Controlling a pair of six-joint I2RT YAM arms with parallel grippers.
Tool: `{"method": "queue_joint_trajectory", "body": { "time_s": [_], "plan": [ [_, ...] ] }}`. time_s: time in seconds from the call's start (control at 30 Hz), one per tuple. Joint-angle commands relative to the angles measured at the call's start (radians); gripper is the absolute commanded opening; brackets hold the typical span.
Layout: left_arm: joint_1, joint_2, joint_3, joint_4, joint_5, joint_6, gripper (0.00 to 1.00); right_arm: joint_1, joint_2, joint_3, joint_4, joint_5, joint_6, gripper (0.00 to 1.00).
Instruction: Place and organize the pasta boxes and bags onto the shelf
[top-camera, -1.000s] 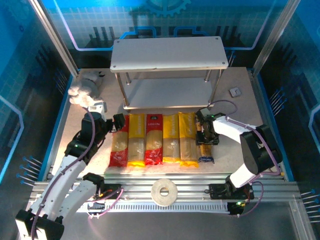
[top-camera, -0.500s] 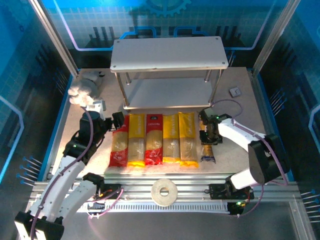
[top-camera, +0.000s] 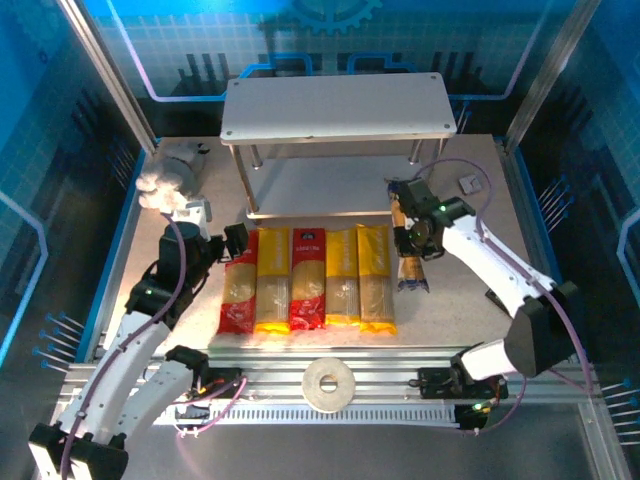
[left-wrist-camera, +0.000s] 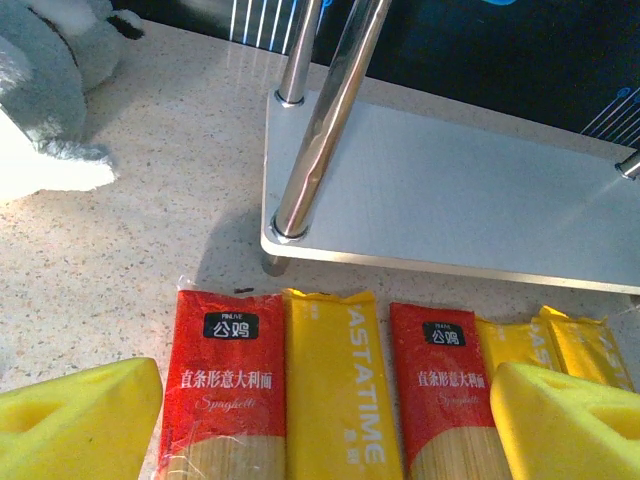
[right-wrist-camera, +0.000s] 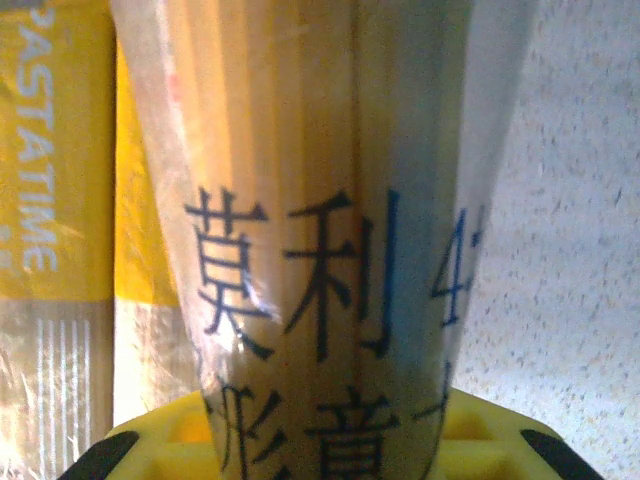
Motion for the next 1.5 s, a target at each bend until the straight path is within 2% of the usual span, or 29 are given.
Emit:
{"method": "queue_joint_trajectory", "body": {
  "time_s": [0.0, 0.3, 0.47, 1.47],
  "plan": [
    [-0.005, -0.01, 0.046, -0.031, 0.014, 0.003, 0.87, -0.017, 0.091, 0.118, 0.047, 0.027, -0.058, 0.07],
    [-0.005, -0.016, 0.063, -0.065, 0.007, 0.019, 0.87, -0.064, 0.374, 0.397, 0.09, 0.006, -0.083, 0.07],
    [-0.005, -0.019, 0.072, -0.078, 0.0, 0.026, 0.87, -0.082, 0.477, 0.497, 0.102, 0.029, -0.087, 0.08],
    [-0.005, -0.013, 0.087, -0.088, -0.006, 0.016, 0.87, -0.077, 0.511, 0.42, 0.444, 0.207, -0.099, 0.13]
  ]
}}
